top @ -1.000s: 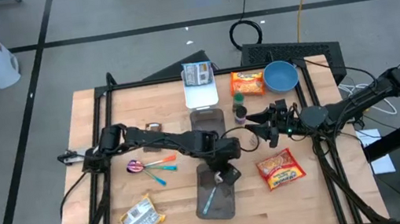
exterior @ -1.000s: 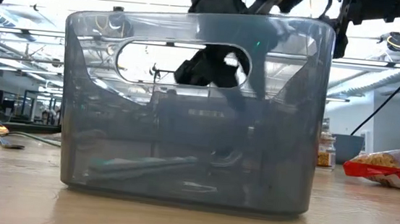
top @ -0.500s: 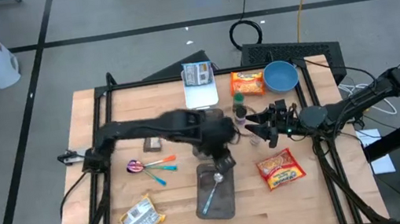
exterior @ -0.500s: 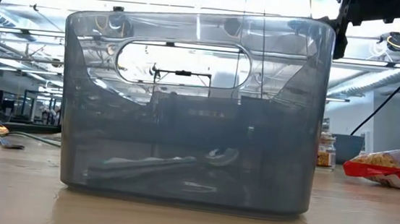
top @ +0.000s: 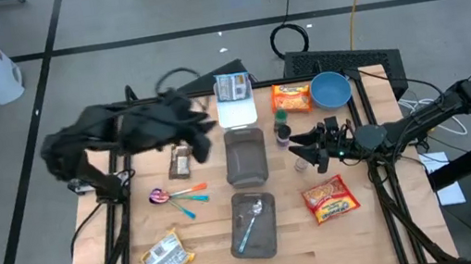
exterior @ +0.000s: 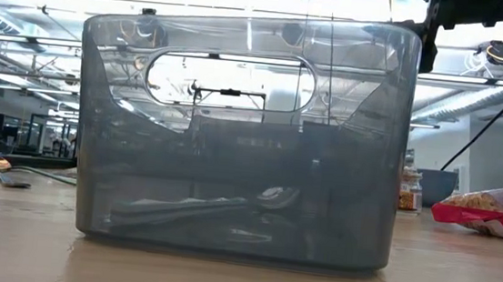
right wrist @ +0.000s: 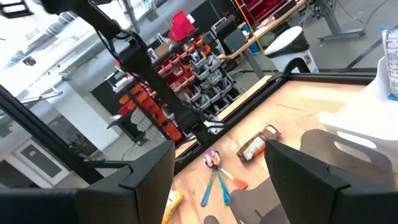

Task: Pick & Place Food Item
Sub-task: Put the orange seasoning pack into the top black bin

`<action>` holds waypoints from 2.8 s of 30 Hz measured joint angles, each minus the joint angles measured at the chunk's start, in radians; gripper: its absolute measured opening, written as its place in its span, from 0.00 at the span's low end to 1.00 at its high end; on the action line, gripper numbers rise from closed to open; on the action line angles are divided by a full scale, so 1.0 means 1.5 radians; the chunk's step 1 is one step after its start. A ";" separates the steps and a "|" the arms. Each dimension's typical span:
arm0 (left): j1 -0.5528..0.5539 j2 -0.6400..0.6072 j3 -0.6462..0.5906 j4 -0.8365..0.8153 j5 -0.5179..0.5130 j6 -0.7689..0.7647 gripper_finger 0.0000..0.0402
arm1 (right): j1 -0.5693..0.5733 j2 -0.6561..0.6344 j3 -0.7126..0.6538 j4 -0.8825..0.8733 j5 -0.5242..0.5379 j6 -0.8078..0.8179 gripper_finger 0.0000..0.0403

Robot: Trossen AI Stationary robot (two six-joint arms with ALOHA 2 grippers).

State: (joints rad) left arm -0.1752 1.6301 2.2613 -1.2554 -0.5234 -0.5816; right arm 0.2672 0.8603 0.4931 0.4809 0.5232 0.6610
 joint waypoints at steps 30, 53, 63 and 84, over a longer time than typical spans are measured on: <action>-0.003 -0.526 -1.081 0.960 0.227 0.042 0.34 | -0.115 0.000 0.000 0.006 0.003 0.056 0.60; 0.312 -0.724 -1.191 0.588 0.408 0.085 0.34 | -0.179 0.178 0.001 0.088 0.003 0.151 0.60; 0.374 -0.724 -1.191 0.393 0.437 0.010 0.34 | -0.192 0.266 0.001 0.231 -0.005 0.108 0.60; 0.379 -0.625 -1.263 0.339 0.412 -0.109 0.34 | -0.283 0.267 0.001 0.265 -0.316 0.057 0.60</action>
State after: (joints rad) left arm 0.3935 0.6930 0.3672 -0.7463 0.0948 -0.7447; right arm -0.1570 1.2610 0.4938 0.8791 0.0499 0.7467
